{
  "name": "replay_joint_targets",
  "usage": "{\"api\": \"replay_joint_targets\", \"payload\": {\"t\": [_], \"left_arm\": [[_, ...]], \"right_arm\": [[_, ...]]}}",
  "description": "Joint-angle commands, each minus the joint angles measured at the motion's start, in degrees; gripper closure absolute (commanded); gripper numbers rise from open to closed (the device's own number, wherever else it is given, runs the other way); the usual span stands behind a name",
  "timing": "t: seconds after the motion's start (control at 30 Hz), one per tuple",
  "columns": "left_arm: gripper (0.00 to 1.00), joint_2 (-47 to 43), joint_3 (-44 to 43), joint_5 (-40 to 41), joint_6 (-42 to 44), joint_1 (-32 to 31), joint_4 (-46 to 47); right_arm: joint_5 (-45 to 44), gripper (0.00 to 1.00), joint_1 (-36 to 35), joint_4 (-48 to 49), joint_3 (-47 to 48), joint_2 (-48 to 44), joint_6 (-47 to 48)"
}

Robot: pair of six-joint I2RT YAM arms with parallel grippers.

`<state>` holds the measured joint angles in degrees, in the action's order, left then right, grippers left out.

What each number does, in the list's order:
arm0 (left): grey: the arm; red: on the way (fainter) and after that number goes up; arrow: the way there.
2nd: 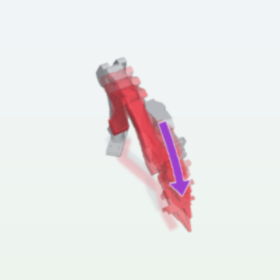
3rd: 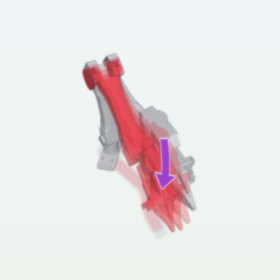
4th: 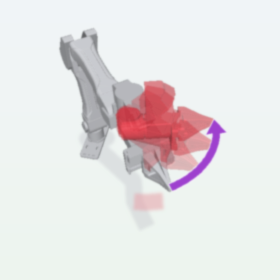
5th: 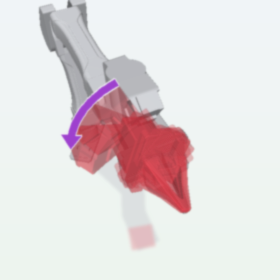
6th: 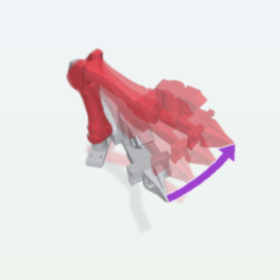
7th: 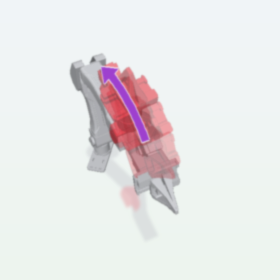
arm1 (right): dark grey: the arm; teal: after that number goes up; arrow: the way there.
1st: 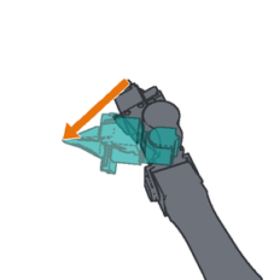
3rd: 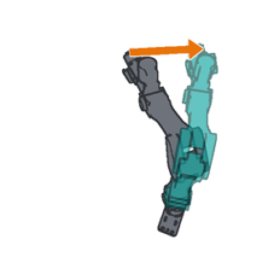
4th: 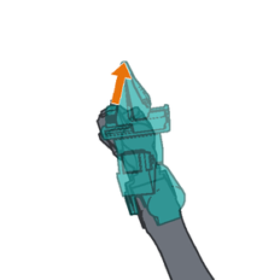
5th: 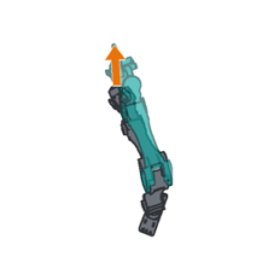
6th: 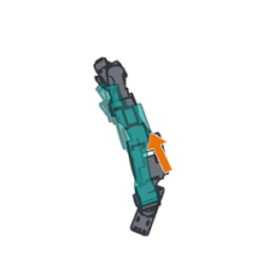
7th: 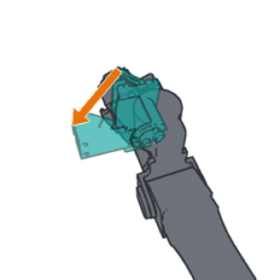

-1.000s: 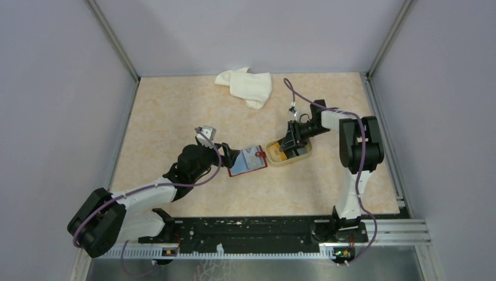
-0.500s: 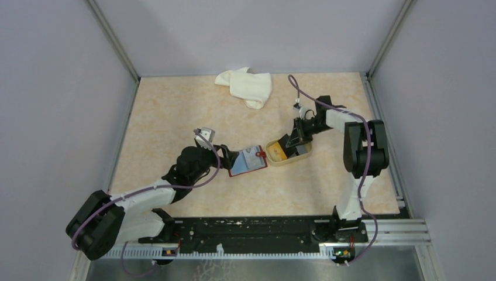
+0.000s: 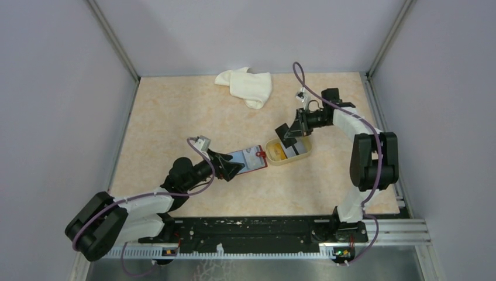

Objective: Put the credit cards into the card holder
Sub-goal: Pick up the credit card from the storage box.

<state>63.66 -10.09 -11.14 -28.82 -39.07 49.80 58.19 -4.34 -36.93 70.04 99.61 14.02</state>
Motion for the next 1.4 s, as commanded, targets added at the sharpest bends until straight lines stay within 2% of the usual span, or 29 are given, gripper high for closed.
{"api": "replay_joint_targets", "payload": {"t": [0.0, 0.13, 0.23, 0.33, 0.6, 0.8, 1.1, 1.17, 1.23, 1.3, 1.33, 1.37], "left_arm": [[0.05, 3.56, 0.82, -9.33, -9.32, 0.13, 15.29], [0.10, 8.64, -0.23, -12.49, -13.79, 0.13, 22.24], [0.15, 13.19, -0.73, -12.58, -17.00, -0.06, 28.36], [0.21, 18.37, -1.84, -12.33, -19.97, -0.77, 34.56], [0.29, 29.15, -6.74, -9.87, -23.45, -4.05, 44.25], [0.44, 33.79, -11.43, -8.95, -23.57, -5.14, 43.88], [0.52, 37.38, -16.43, -8.76, -23.93, -5.23, 39.99], [0.58, 38.09, -17.30, -9.04, -24.07, -5.23, 39.45], [0.73, 38.56, -17.86, -9.44, -24.15, -5.21, 39.41], [0.95, 38.88, -18.07, -9.94, -23.97, -5.23, 39.45], [1.00, 38.81, -17.93, -10.20, -23.68, -5.21, 39.36], [1.00, 38.59, -17.64, -10.61, -23.22, -5.21, 39.05]], "right_arm": [[17.40, 1.00, 0.32, 4.75, -2.03, -3.14, 0.21], [23.97, 1.00, -0.70, 18.58, -7.69, -4.19, -11.13], [24.88, 1.00, -2.72, 29.30, -11.16, -4.96, -20.94], [24.53, 1.00, -5.58, 35.67, -12.80, -5.34, -26.91], [23.65, 1.00, -9.31, 42.67, -14.35, -5.26, -32.40], [23.98, 1.00, -10.46, 45.72, -15.13, -5.27, -35.29], [24.11, 1.00, -11.64, 45.80, -15.11, -5.44, -35.08], [24.10, 1.00, -11.87, 45.67, -15.18, -5.56, -34.88], [24.12, 1.00, -12.07, 45.48, -15.08, -5.64, -34.54], [24.04, 1.00, -12.10, 44.63, -14.96, -5.98, -33.56], [23.99, 0.98, -12.10, 43.52, -14.58, -6.17, -32.50], [23.95, 0.93, -12.10, 41.13, -13.87, -6.43, -30.70]]}}
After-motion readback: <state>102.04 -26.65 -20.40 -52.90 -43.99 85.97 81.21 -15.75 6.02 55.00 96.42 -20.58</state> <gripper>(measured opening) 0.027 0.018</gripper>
